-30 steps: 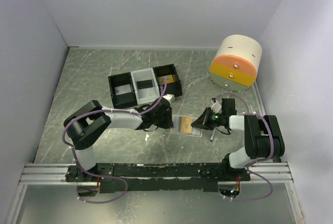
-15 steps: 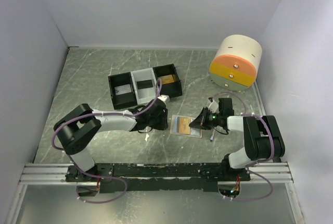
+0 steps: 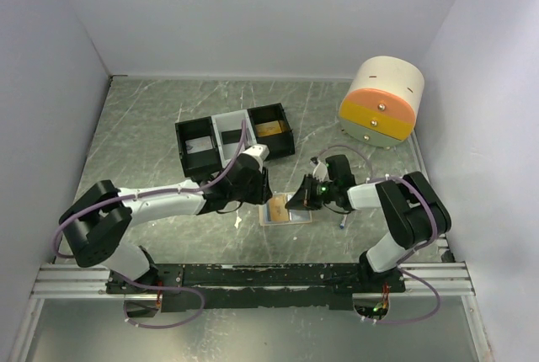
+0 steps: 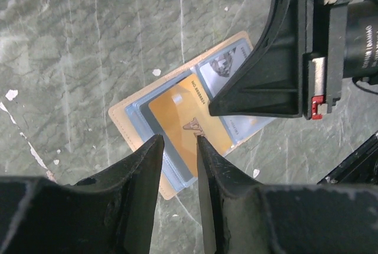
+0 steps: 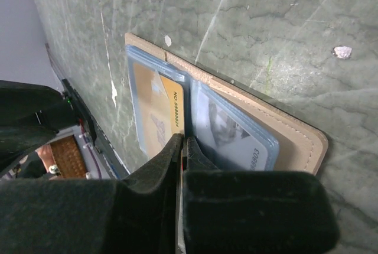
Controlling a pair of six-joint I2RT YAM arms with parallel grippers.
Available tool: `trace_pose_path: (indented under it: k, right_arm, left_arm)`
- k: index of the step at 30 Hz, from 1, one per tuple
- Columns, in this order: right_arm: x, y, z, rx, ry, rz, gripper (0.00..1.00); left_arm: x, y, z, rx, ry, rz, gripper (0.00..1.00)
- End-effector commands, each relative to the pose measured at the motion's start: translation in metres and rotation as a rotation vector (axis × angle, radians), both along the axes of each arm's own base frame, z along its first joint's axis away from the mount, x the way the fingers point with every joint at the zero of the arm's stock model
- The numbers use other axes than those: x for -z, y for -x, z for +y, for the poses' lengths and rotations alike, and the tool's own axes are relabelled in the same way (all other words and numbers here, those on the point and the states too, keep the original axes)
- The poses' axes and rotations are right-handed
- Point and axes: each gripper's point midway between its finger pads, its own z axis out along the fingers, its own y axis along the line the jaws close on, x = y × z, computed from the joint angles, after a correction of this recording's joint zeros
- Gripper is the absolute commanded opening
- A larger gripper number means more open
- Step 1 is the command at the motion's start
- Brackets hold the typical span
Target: Take the credit cards out of the card holder
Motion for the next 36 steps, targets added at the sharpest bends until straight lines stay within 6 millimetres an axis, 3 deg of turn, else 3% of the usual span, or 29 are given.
trace_pose_path:
  k: [1, 6, 11, 21, 29, 36]
  right_arm:
    - [0.007, -0.011, -0.002, 0.053, 0.049, -0.003, 0.0]
    - [0.005, -0.019, -0.019, 0.086, 0.097, -0.026, 0.0]
    - [0.004, -0.018, -0.034, 0.105, 0.057, -0.002, 0.0]
    - [0.006, -0.012, -0.03, 0.1, 0.011, 0.024, 0.0]
    - [0.006, -0.014, -0.034, 0.112, 0.036, 0.015, 0.0]
    - [-0.001, -0.012, -0.029, 0.119, -0.016, 0.016, 0.0]
  left_arm:
    - [0.01, 0.011, -0.003, 0.037, 0.027, 0.033, 0.41]
    - [0.027, 0.021, -0.017, 0.077, 0.071, 0.097, 0.4]
    - [0.02, 0.022, -0.035, 0.125, 0.129, 0.087, 0.41]
    - [0.028, 0.019, -0.057, 0.181, 0.122, 0.081, 0.41]
    - [0.051, 0.004, -0.055, 0.134, 0.025, 0.081, 0.35]
    - [0.069, 0.012, -0.034, 0.096, -0.057, 0.111, 0.3]
